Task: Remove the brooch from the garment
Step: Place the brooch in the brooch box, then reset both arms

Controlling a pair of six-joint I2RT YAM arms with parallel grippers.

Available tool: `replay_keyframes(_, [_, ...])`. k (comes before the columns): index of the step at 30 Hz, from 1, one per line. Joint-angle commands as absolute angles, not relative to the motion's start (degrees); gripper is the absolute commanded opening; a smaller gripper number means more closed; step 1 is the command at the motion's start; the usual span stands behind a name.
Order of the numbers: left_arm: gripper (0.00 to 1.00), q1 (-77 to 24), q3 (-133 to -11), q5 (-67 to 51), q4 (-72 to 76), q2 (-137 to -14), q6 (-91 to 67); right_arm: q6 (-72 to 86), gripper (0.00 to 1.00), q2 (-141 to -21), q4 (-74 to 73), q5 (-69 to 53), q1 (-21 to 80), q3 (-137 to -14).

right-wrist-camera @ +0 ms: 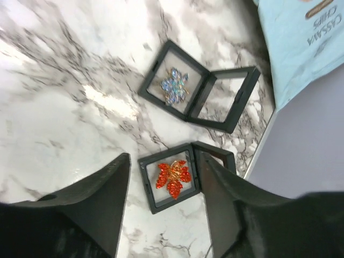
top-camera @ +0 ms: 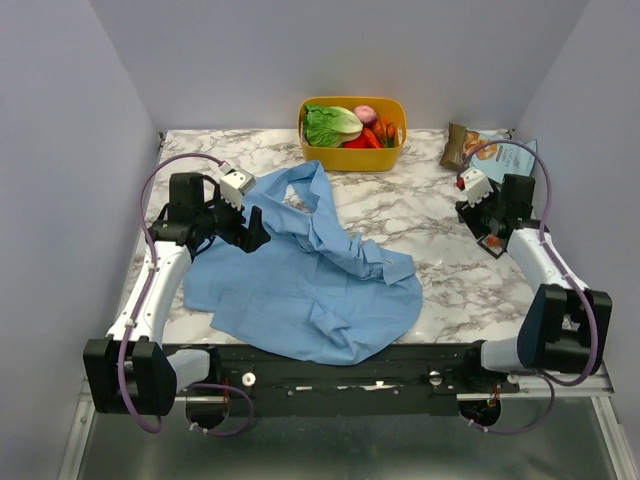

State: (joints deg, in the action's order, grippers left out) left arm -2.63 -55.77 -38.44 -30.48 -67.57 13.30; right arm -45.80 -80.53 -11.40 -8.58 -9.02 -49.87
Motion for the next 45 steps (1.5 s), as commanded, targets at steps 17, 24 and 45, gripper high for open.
replay_keyframes(17, [0.99,-2.1,-67.6,-41.2,-38.5,-61.9,10.7,-41.8,1.0,-54.2,-34.4,-38.2,-9.3,-54.1])
replay_keyframes(24, [0.99,-2.1,-65.7,-34.8,-37.1,-53.6,14.7,-40.2,1.0,-46.2,-35.1,-40.3,-9.2,-53.2])
replay_keyframes(45, [0.99,-2.1,-65.9,-23.8,-39.9,-38.9,10.0,-24.5,1.0,-27.6,-42.6,-49.9,-9.2,-62.1])
